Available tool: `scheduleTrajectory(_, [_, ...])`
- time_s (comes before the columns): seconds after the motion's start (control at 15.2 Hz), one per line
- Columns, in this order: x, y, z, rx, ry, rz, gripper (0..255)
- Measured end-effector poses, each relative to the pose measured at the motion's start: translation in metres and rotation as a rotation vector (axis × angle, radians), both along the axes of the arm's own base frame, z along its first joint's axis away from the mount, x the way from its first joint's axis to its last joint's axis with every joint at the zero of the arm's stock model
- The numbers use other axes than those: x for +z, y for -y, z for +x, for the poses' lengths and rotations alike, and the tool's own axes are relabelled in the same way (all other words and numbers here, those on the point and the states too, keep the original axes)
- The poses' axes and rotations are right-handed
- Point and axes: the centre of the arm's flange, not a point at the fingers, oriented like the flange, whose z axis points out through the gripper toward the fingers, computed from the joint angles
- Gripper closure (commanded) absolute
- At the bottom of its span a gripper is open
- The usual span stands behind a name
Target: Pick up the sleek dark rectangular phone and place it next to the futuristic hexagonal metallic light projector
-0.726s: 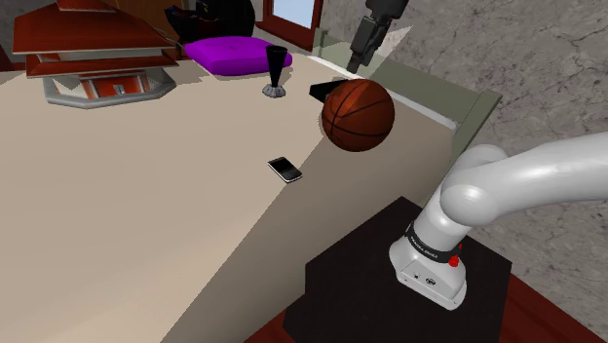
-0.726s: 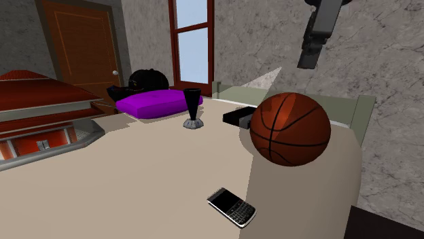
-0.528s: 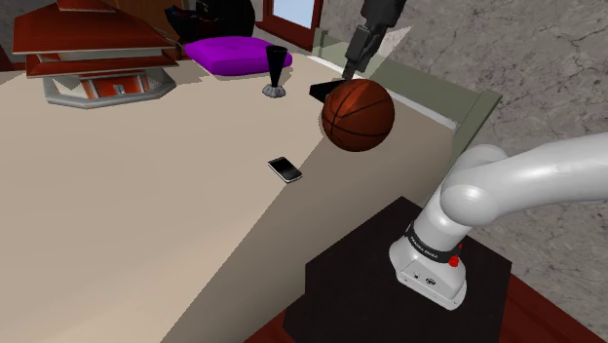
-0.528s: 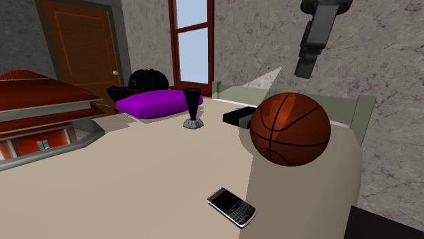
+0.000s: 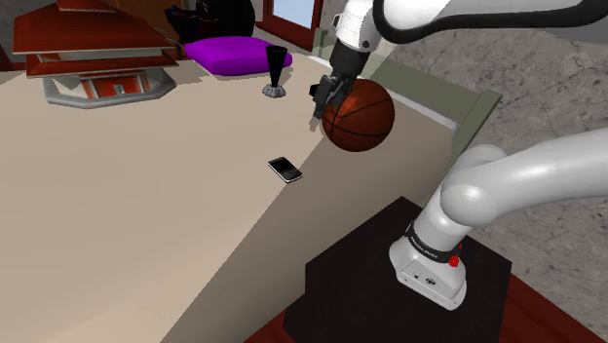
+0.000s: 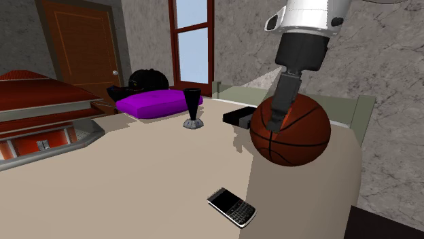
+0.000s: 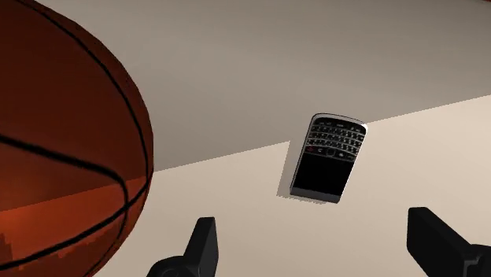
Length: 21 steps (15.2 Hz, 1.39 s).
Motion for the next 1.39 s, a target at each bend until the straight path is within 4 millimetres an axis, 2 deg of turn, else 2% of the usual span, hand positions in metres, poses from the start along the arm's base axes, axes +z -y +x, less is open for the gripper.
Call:
scheduleTrajectory(0.2, [-0.032, -0.015, 0.006, -0.031, 0.009, -0.004, 0])
scheduleTrajectory(0.79, [-0.141, -0.061, 0.04, -0.124, 0.032, -0.017, 0])
scheduleTrajectory(1.06, [-0.171, -0.068, 0.05, -0.141, 0.038, -0.018, 0])
scheduleTrajectory(1.39, [-0.194, -0.068, 0.055, -0.143, 0.039, -0.017, 0])
